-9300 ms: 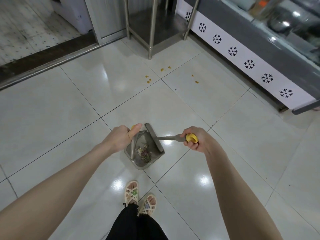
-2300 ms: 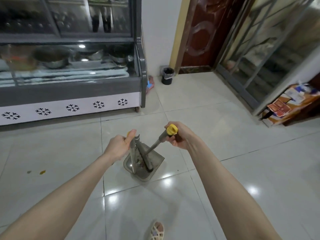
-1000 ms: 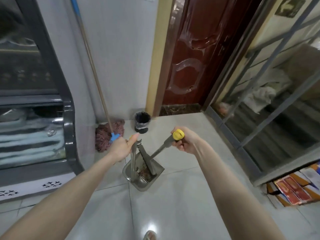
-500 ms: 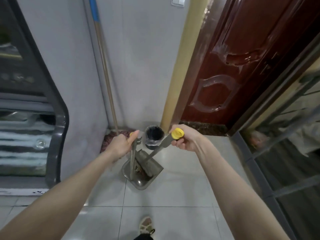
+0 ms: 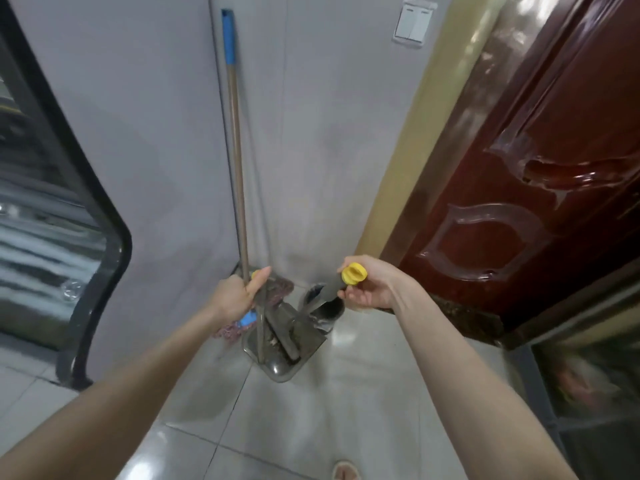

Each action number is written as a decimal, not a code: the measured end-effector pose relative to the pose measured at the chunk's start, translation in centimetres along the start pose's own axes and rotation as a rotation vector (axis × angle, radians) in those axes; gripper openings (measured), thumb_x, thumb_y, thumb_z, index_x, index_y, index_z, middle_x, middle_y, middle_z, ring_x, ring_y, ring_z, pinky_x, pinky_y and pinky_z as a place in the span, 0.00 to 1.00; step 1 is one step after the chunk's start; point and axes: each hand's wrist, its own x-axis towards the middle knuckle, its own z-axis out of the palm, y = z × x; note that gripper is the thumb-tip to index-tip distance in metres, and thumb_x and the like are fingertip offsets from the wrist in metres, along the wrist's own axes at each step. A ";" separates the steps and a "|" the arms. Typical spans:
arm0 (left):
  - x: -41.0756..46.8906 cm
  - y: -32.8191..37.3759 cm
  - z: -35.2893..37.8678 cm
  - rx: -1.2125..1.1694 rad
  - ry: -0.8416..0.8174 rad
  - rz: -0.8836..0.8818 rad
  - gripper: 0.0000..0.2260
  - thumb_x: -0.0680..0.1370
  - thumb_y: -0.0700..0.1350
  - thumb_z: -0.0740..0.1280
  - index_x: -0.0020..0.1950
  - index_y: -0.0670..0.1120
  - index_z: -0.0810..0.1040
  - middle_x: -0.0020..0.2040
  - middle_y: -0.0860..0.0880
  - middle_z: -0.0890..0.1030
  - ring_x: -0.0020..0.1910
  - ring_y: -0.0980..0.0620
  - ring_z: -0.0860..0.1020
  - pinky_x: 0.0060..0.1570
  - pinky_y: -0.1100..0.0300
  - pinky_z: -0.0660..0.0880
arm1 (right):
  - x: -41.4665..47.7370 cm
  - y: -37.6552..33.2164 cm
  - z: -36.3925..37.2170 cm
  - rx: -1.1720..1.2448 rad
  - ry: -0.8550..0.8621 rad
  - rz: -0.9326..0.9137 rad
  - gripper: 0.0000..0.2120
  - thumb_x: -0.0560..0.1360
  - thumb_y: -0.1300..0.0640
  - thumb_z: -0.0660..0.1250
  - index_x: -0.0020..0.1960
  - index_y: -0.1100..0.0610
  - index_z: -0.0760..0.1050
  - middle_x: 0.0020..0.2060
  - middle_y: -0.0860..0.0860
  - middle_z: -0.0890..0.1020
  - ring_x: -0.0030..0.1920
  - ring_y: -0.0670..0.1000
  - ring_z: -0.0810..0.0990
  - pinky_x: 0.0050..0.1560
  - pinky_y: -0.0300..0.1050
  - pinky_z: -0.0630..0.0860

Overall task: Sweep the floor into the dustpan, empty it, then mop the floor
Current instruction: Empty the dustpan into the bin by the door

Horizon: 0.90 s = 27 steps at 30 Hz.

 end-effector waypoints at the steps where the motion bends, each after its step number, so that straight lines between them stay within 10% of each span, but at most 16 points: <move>1: 0.1 0.6 0.5 0.009 0.003 -0.022 0.29 0.80 0.59 0.57 0.22 0.45 0.62 0.18 0.50 0.64 0.28 0.45 0.68 0.37 0.57 0.63 | 0.5 -0.6 -0.6 0.009 -0.021 0.002 0.12 0.74 0.61 0.62 0.32 0.60 0.67 0.22 0.54 0.71 0.20 0.50 0.78 0.17 0.34 0.72; 9: -0.8 4.8 5.0 0.005 0.105 -0.193 0.30 0.79 0.62 0.55 0.24 0.43 0.61 0.20 0.47 0.66 0.22 0.49 0.70 0.33 0.57 0.67 | 2.7 -4.6 -5.0 -0.101 -0.286 0.116 0.15 0.77 0.64 0.57 0.31 0.63 0.67 0.39 0.67 0.82 0.22 0.58 0.80 0.23 0.37 0.77; 15: -3.3 5.8 7.2 -0.028 0.183 -0.314 0.30 0.79 0.64 0.53 0.31 0.40 0.71 0.29 0.41 0.75 0.27 0.44 0.73 0.36 0.55 0.73 | 3.9 -3.9 -5.8 -0.290 -0.294 0.136 0.12 0.74 0.65 0.60 0.32 0.63 0.68 0.18 0.56 0.73 0.22 0.53 0.77 0.22 0.39 0.77; 27: -10.2 4.6 9.2 -0.078 0.175 -0.392 0.30 0.78 0.64 0.52 0.28 0.42 0.71 0.26 0.46 0.72 0.22 0.49 0.71 0.25 0.61 0.69 | 1.7 -1.4 -5.6 -0.443 -0.289 0.078 0.11 0.71 0.66 0.67 0.33 0.61 0.68 0.25 0.56 0.72 0.17 0.48 0.72 0.21 0.37 0.76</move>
